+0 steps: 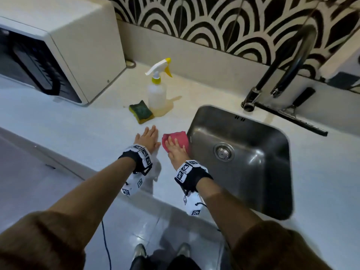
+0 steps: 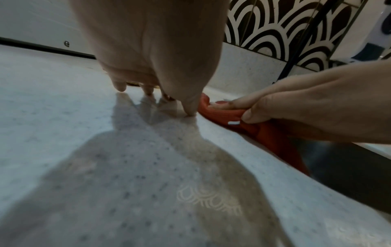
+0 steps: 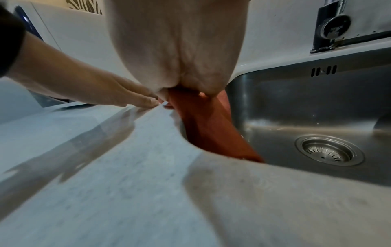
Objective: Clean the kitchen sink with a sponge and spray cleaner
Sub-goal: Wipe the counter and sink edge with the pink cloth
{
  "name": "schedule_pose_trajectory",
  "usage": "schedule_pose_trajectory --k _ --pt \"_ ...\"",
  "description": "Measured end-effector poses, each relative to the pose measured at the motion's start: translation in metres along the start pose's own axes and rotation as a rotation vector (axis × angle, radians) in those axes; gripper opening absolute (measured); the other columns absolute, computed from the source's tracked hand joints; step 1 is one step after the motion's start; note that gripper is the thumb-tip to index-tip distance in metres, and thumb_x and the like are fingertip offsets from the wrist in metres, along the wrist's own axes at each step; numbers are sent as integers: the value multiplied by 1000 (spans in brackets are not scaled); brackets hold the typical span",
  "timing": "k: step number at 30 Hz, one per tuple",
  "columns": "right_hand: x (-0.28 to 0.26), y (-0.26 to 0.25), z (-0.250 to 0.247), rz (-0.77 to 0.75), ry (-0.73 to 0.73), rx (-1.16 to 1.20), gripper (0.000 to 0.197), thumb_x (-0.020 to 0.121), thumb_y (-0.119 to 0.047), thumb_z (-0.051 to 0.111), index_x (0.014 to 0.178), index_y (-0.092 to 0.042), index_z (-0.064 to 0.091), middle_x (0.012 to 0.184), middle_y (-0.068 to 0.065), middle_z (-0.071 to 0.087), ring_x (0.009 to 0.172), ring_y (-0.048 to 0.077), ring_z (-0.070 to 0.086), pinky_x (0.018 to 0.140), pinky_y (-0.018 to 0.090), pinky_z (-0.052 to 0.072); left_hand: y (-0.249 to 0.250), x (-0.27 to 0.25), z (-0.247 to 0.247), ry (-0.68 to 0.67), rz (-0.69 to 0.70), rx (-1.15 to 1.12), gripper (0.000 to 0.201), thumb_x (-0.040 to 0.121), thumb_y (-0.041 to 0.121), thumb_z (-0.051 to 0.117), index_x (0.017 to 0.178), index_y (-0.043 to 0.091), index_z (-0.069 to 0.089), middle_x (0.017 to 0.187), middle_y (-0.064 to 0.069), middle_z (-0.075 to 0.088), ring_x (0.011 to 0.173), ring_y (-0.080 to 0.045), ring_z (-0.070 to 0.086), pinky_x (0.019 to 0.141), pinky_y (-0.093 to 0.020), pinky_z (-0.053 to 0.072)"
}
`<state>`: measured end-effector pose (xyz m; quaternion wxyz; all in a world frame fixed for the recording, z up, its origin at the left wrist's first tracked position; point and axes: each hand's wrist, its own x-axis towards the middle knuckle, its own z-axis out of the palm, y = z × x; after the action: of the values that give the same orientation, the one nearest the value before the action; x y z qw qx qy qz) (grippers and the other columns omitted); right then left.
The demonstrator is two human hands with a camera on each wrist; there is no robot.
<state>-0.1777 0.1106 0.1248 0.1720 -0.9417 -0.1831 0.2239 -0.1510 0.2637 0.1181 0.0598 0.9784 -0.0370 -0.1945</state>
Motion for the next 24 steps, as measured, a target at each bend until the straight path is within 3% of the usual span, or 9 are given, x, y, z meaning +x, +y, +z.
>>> schedule_pose_trajectory --k 7,12,19,22,24 --pt "1 -33 21 185 51 -19 57 99 -8 32 150 -13 9 160 3 -1 148 25 0 116 52 11 -25 0 -2 -11 130 12 54 102 15 30 152 16 9 160 2 -2 148 -19 4 117 -49 16" --pt "7 -51 30 287 87 -55 56 100 -14 32 150 -10 8 160 6 2 147 27 3 117 51 10 -44 0 2 60 222 -66 48 102 25 30 149 16 23 159 3 10 147 -18 15 116 -46 22" --pt "19 -99 41 315 76 -52 56 101 -22 30 150 -10 7 159 7 7 146 28 9 116 49 19 -62 0 0 125 318 -163 42 102 27 31 138 10 45 152 -1 31 135 -20 38 109 -37 36" --pt "32 -123 45 319 105 11 57 100 -21 29 150 -9 3 159 9 9 145 29 11 114 49 23 -74 1 -2 158 326 -242 40 102 26 32 133 6 48 144 -8 42 128 -26 45 106 -38 39" --pt "39 -129 44 295 102 83 57 100 -20 28 150 -9 2 159 9 6 146 29 8 116 49 17 -85 1 -3 199 299 -302 40 102 26 33 132 5 48 139 -11 45 124 -29 48 104 -39 40"
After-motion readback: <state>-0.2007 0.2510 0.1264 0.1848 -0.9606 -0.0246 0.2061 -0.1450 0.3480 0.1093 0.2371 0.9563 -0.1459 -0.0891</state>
